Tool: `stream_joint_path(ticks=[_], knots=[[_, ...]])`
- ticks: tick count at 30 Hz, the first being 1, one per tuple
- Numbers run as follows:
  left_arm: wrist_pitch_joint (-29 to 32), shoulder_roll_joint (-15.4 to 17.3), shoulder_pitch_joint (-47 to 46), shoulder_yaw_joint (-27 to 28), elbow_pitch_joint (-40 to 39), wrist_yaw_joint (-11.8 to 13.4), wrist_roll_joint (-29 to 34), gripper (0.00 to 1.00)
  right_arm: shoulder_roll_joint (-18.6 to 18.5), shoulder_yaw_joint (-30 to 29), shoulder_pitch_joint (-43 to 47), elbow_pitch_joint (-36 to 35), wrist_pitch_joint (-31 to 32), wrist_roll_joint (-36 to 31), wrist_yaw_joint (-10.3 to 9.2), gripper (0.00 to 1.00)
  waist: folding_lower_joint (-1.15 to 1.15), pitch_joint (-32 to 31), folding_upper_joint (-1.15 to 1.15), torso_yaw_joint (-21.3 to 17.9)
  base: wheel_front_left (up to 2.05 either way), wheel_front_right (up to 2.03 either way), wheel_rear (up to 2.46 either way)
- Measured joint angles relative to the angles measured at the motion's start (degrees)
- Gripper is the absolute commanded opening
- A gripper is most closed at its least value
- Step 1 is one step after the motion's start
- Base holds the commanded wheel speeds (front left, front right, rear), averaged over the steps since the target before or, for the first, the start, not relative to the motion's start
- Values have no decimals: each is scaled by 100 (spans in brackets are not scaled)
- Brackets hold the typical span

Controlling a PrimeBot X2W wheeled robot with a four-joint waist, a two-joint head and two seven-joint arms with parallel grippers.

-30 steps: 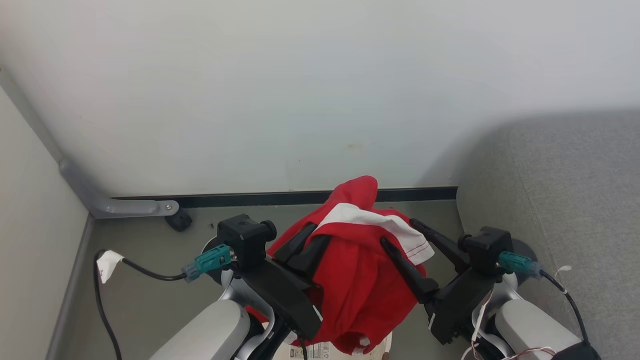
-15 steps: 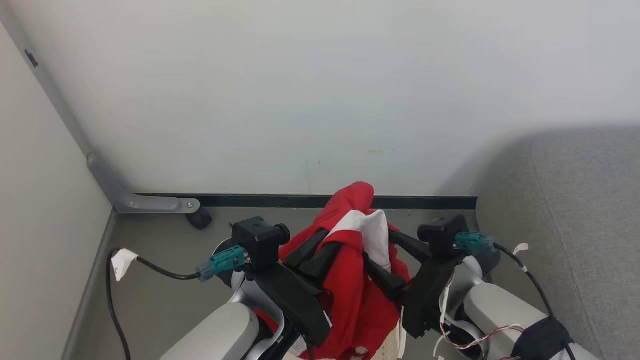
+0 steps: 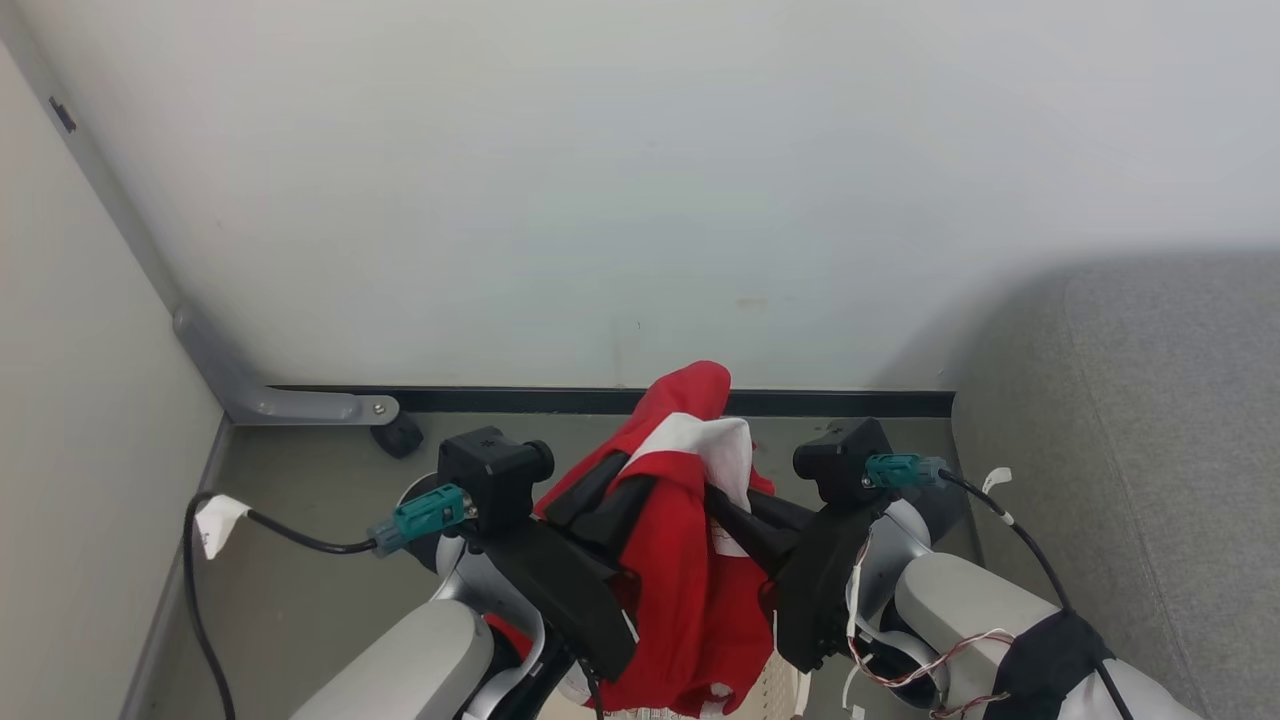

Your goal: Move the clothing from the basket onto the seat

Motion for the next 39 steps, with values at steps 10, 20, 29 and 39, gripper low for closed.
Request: stream_joint_path(ticks=[10,20,29,39], knots=[[-20,205,13,182,118,81,-3,0,9,-244,18,29,-539,301,0,0,0,51,0,-287,0,0,0],[-49,342,58,219,343,176,0,0,11,-553,372,-294,-1267,399,0,0,0,93,0,-668,0,0,0],[-93,307,42,282,631,224,0,100,43,-733,372,-577,-1349,371,-3,0,0,200,0,-890,0,0,0],[-144,353,54,245,699,216,40,100,-107,-979,377,-950,-1418,288,-53,0,0,189,0,-1006,0,0,0]])
